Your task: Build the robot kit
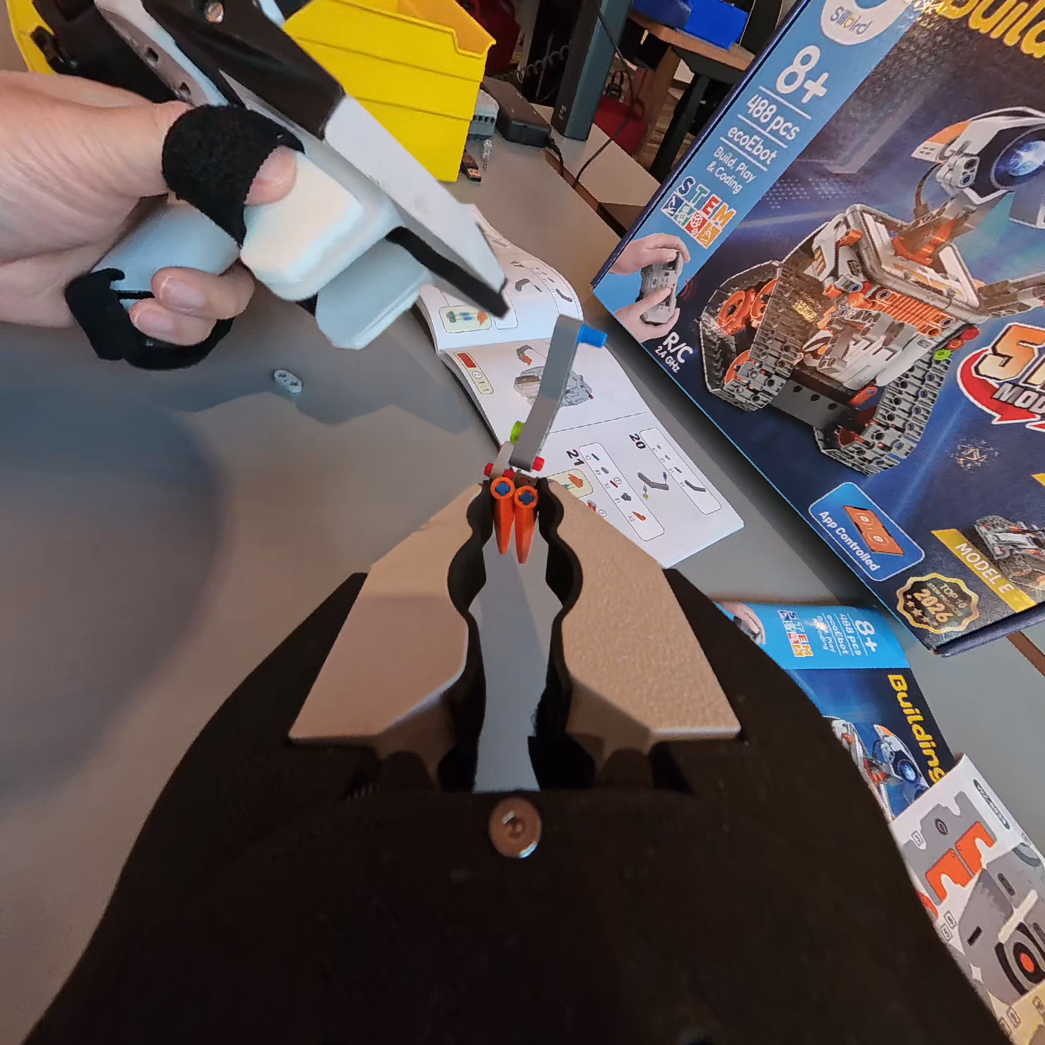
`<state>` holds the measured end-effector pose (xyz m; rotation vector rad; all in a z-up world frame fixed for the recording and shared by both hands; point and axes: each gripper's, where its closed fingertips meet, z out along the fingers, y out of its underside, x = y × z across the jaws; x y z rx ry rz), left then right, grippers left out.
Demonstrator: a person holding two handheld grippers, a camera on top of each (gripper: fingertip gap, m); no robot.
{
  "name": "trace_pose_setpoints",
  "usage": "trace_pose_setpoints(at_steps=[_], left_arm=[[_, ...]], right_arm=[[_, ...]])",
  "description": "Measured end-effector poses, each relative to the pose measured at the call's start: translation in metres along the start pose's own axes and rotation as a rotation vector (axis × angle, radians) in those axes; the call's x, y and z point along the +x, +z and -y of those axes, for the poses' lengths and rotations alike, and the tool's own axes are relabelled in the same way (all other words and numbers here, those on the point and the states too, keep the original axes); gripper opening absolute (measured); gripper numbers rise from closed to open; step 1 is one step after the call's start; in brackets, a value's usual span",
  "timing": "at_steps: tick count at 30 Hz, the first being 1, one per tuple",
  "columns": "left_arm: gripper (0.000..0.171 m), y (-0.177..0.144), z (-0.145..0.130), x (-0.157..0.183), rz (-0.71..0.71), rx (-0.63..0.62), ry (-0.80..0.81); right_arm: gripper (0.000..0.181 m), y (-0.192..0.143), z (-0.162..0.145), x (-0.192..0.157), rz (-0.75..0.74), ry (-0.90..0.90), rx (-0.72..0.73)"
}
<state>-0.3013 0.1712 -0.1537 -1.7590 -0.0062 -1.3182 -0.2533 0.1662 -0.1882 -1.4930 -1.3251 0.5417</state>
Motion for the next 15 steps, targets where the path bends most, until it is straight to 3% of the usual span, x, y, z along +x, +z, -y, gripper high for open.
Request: trace_pose_setpoints(at_steps=[7,15], left_arm=[[0.007,0.011,-0.025,-0.01,0.029,-0.101,-0.066],[0.006,0.013,-0.034,-0.014,0.039,-0.146,-0.091]], right_arm=[[0.015,0.0,-0.001,0.004,-0.012,0.016,-0.003],[0.015,0.0,-0.001,0.003,-0.012,0.017,-0.004]])
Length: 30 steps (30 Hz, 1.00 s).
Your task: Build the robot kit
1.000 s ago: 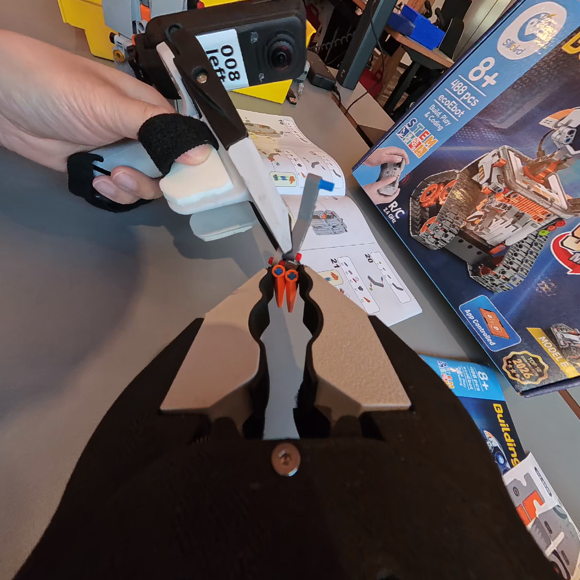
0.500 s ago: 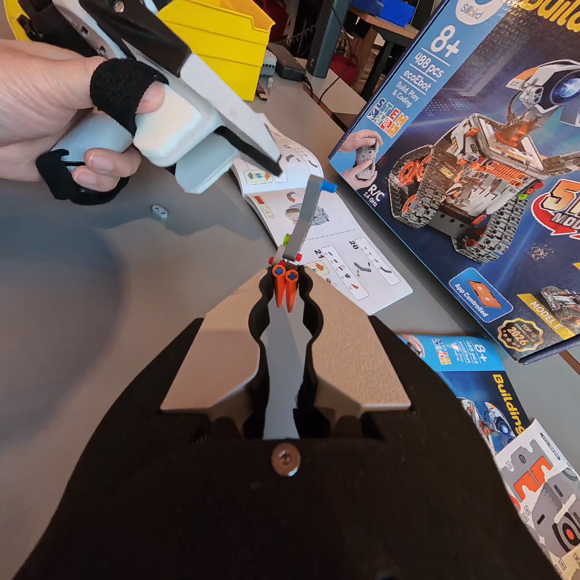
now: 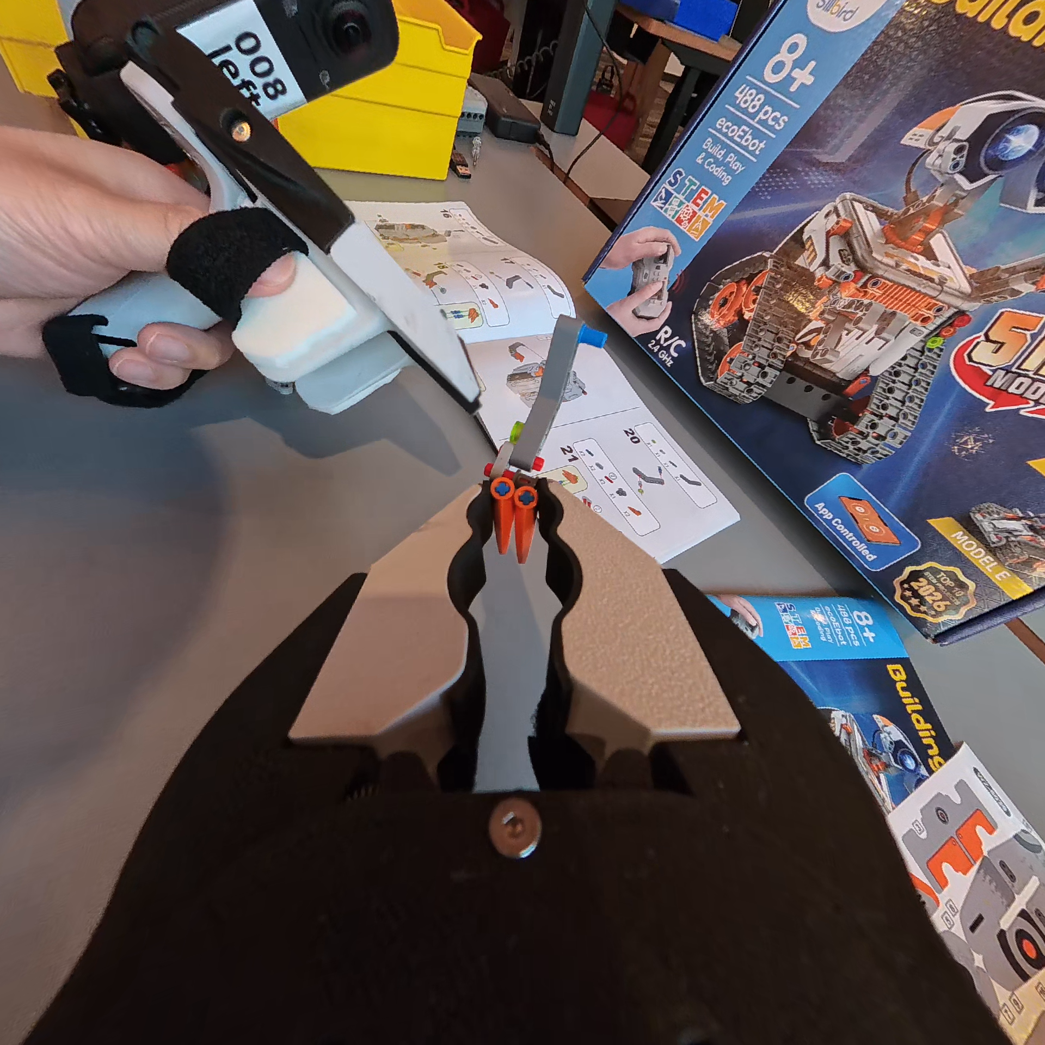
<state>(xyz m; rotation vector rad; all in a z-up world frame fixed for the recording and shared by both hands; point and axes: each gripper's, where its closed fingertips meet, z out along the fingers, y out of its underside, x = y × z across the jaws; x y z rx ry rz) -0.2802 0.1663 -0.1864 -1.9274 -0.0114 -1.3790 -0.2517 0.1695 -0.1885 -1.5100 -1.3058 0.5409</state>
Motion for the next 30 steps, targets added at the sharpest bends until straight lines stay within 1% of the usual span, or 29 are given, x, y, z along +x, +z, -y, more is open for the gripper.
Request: trace_pose_setpoints(at_steps=[4,10,19,22,26,27,30], left_arm=[[0.005,0.003,-0.008,-0.005,0.02,-0.049,-0.001],[0.005,0.002,-0.005,-0.005,0.024,-0.037,0.005],[0.005,0.003,-0.007,-0.01,0.029,-0.056,-0.001],[0.01,0.004,-0.005,-0.006,-0.007,-0.047,-0.007],[0.028,0.013,-0.013,0.008,-0.088,-0.089,-0.004],[0.029,0.015,-0.016,0.008,-0.095,-0.107,-0.008],[0.021,0.017,-0.021,0.01,-0.137,-0.127,-0.046]], right_arm=[[0.015,0.0,0.0,0.001,-0.003,0.004,0.001],[0.015,-0.001,0.001,0.001,-0.003,0.005,0.003],[0.015,0.001,-0.002,-0.001,0.003,-0.009,-0.01],[0.015,0.003,-0.005,-0.002,0.01,-0.013,-0.023],[0.015,0.004,-0.006,-0.006,0.03,-0.027,-0.032],[0.015,0.005,-0.006,-0.009,0.042,-0.035,-0.032],[0.015,0.007,-0.007,-0.022,0.098,-0.091,-0.034]])
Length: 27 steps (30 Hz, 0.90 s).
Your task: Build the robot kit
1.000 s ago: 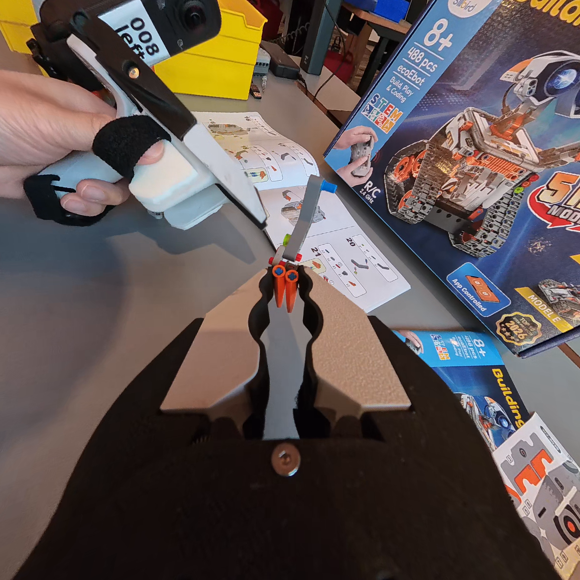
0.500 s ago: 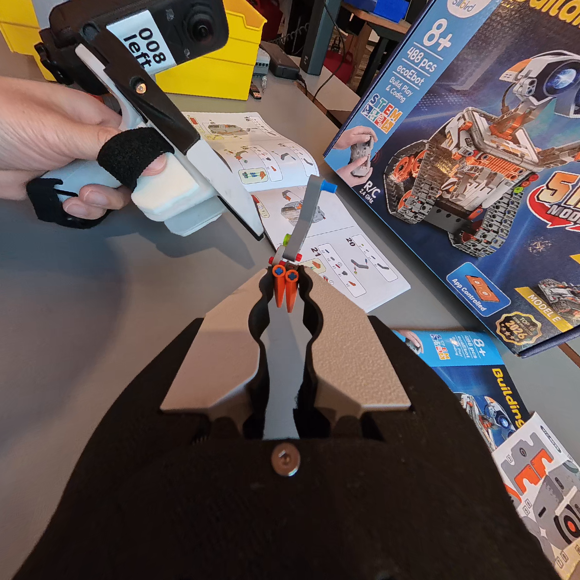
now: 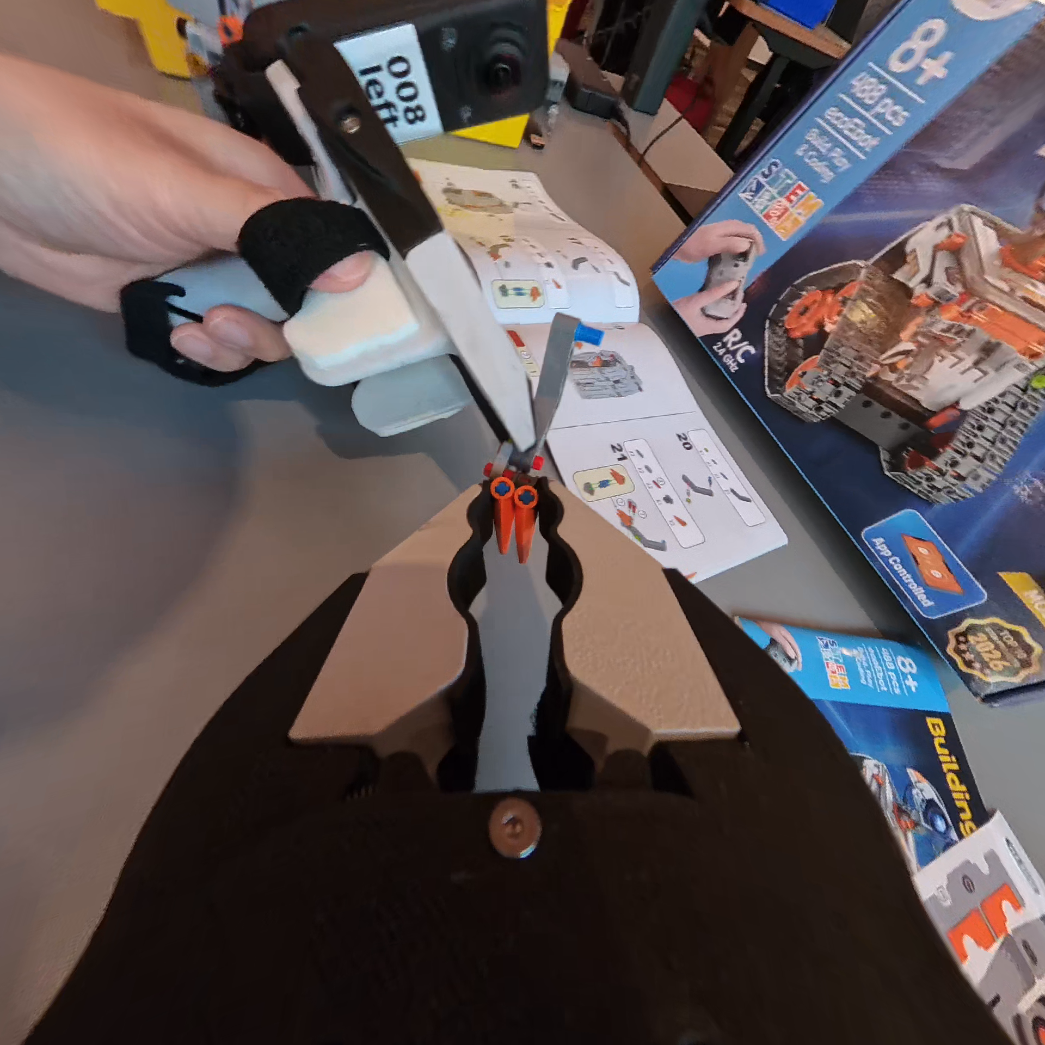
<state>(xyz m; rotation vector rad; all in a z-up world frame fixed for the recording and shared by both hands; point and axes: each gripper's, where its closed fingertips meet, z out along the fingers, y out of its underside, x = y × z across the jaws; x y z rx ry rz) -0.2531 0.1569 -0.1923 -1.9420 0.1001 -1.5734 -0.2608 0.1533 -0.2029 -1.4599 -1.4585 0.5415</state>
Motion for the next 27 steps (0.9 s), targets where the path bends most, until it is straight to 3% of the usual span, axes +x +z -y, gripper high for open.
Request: trace_pose_setpoints(at_steps=[3,9,11,12,16,24,27], left_arm=[[0.006,0.0,-0.004,-0.002,-0.02,-0.021,-0.043],[0.006,-0.001,-0.002,0.0,-0.021,-0.006,-0.064],[0.006,-0.002,0.002,0.0,-0.013,0.035,-0.073],[0.006,-0.002,0.005,0.001,-0.011,0.062,-0.077],[0.005,0.001,0.011,0.004,-0.005,0.133,-0.07],[0.006,-0.004,0.011,0.007,0.017,0.157,-0.038],[0.006,-0.004,0.01,0.005,0.031,0.149,-0.03]], right_arm=[[0.015,0.001,-0.002,-0.005,0.018,-0.056,-0.014],[0.015,0.0,0.002,-0.002,0.022,-0.007,0.019],[0.038,0.001,0.004,0.003,-0.004,0.069,0.014],[0.04,0.002,0.005,0.005,-0.021,0.105,0.008],[0.025,0.002,0.008,0.012,-0.116,0.102,-0.017],[0.024,0.003,0.012,0.01,-0.194,0.019,-0.095],[0.024,0.004,0.01,0.01,-0.229,-0.096,-0.149]])
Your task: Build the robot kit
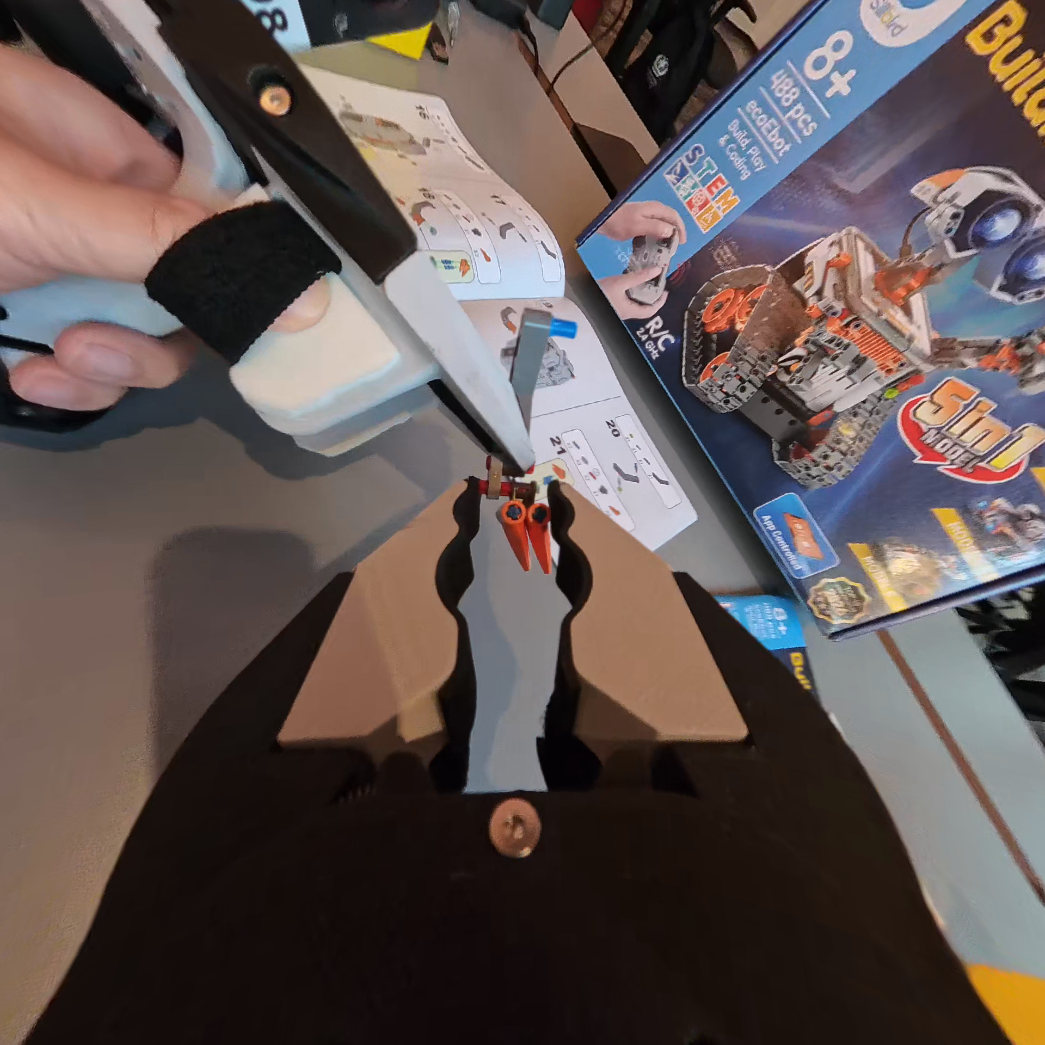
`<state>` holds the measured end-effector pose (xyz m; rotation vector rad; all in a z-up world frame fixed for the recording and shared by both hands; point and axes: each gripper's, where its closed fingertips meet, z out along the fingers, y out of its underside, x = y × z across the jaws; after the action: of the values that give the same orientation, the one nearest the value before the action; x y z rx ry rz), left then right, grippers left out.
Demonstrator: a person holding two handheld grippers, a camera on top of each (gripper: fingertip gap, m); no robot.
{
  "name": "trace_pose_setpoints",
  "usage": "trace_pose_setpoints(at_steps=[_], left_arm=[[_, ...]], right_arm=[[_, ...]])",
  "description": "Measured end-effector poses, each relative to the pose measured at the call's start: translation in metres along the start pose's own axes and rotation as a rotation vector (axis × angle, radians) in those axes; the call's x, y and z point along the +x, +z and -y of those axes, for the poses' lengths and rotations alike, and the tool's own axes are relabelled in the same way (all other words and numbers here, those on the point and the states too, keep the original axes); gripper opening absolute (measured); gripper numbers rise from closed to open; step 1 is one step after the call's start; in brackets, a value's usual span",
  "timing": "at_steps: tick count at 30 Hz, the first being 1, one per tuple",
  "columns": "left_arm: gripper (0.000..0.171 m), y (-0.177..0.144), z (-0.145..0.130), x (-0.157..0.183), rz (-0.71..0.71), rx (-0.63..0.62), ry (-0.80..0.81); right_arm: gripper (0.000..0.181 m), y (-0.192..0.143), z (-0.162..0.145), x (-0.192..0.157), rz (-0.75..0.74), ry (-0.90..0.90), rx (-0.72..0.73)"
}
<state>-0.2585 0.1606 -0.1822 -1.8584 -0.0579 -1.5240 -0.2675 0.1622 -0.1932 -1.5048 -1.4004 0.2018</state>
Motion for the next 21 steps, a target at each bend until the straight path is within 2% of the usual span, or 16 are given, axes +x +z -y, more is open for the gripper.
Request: trace_pose_setpoints(at_steps=[3,6,9,12,17,21], left_arm=[[0.006,0.0,0.0,-0.002,0.005,0.0,-0.006],[0.005,0.0,-0.001,-0.007,0.043,-0.014,0.025],[0.006,-0.001,0.0,-0.012,0.082,-0.018,0.063],[0.006,-0.004,0.005,-0.012,0.082,-0.006,0.08],[0.006,-0.008,0.008,-0.013,0.096,-0.005,0.108],[0.006,-0.006,0.007,-0.011,0.079,-0.012,0.093]], right_arm=[[0.024,0.002,-0.001,-0.001,-0.012,-0.018,-0.03],[0.024,0.005,-0.007,-0.004,0.046,0.042,-0.089],[0.028,0.009,-0.008,-0.009,0.119,0.212,-0.125],[0.024,0.012,-0.001,-0.004,0.109,0.306,-0.113],[0.022,0.015,0.001,-0.005,0.077,0.21,-0.138],[0.022,0.013,0.001,-0.004,0.068,0.196,-0.104]])
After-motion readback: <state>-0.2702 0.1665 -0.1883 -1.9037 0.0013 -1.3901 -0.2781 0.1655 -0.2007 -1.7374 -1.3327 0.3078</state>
